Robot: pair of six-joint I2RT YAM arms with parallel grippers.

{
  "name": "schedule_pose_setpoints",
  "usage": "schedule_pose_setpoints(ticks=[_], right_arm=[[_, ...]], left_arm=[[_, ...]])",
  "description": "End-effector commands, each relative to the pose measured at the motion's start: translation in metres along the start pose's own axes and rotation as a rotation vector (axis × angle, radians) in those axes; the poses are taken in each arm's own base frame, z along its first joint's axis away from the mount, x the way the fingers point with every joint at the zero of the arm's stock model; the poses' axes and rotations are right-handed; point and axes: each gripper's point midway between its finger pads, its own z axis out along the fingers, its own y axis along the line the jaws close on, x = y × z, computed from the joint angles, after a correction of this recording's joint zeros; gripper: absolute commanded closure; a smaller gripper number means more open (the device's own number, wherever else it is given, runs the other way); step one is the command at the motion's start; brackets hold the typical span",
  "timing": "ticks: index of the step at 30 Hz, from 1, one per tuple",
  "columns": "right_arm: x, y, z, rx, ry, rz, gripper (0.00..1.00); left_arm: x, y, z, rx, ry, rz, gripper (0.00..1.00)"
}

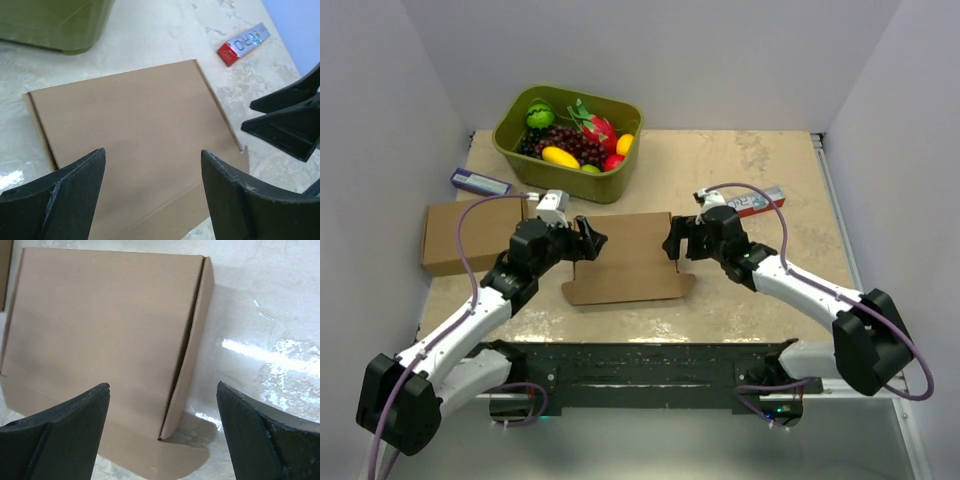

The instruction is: Fold the paper box

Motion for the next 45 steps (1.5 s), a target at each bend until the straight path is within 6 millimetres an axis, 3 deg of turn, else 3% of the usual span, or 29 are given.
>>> schedule_pose_setpoints(ticks=[1,7,9,13,34,39,45], right_arm=[[-0.018,0.002,0.014,-0.05,-0.017,0.016,0.13],[-0.023,-0.018,0.031,-0.015,-0.015,0.052,0.27],[-0.025,-0.021,0.033,-0.005,-0.012,0.051,0.32],[-0.025,-0.027,0.034,0.023,-0.008,0.04,0.39],[-0.007,-0.057,0.056,0.174,0.086,-0.058,0.53],[-0.007,-0.054,0.056,0.197,0.098,-0.095,0.54],[0.0,-0.037,0.063,0.198,0.135,-0.177,0.58]], left_arm=[[-0.005,0.02,-0.005,-0.03,-0.004,-0.024,0.18],[-0.009,0.028,-0.014,-0.041,-0.004,-0.014,0.16],[-0.001,0.034,-0.018,-0.072,0.029,-0.005,0.15],[-0.004,0.035,-0.019,-0.081,0.029,0.006,0.15],[-0.005,0.036,-0.019,-0.092,0.035,0.023,0.14],[-0.006,0.036,-0.018,-0.09,0.034,0.02,0.14],[-0.006,0.035,-0.018,-0.085,0.033,0.02,0.14]])
